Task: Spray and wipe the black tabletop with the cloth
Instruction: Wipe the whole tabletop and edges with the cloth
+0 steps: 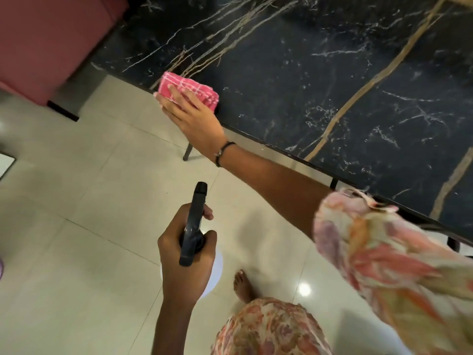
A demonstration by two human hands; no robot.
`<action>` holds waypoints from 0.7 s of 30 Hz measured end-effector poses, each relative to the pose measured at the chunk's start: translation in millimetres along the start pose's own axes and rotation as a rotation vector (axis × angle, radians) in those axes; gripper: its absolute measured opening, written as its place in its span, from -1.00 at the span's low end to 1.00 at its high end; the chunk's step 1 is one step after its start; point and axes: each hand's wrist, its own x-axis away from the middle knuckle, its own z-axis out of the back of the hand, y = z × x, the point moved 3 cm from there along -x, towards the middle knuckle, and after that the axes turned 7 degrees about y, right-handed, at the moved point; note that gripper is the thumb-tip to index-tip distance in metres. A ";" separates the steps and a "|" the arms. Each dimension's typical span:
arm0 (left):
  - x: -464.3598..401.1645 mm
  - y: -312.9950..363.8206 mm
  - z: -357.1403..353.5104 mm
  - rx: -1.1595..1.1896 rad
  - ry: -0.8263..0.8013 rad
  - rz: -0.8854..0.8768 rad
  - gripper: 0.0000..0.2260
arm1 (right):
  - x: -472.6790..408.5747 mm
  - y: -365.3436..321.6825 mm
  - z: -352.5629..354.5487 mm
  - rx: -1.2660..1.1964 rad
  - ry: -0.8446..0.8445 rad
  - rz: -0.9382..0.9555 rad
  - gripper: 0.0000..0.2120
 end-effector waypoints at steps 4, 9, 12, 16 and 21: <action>2.5 -1.7 10.8 0.002 0.032 0.032 -0.77 | -39.4 -1.1 10.3 -0.035 -0.046 -0.003 -0.37; -1.5 9.9 12.9 0.010 0.050 0.048 -0.77 | 27.5 29.7 5.4 -0.283 -0.031 -0.099 -0.45; -10.0 24.7 7.2 0.016 0.044 0.039 -0.78 | 106.6 48.5 5.6 -0.399 -0.016 -0.169 -0.53; -26.6 50.7 -5.2 0.037 0.005 0.017 -0.79 | 198.1 72.7 5.7 -0.476 -0.136 -0.233 -0.55; -52.3 86.9 -25.9 0.043 -0.047 -0.036 -0.80 | 252.0 96.8 16.7 -0.556 -0.245 -0.387 -0.49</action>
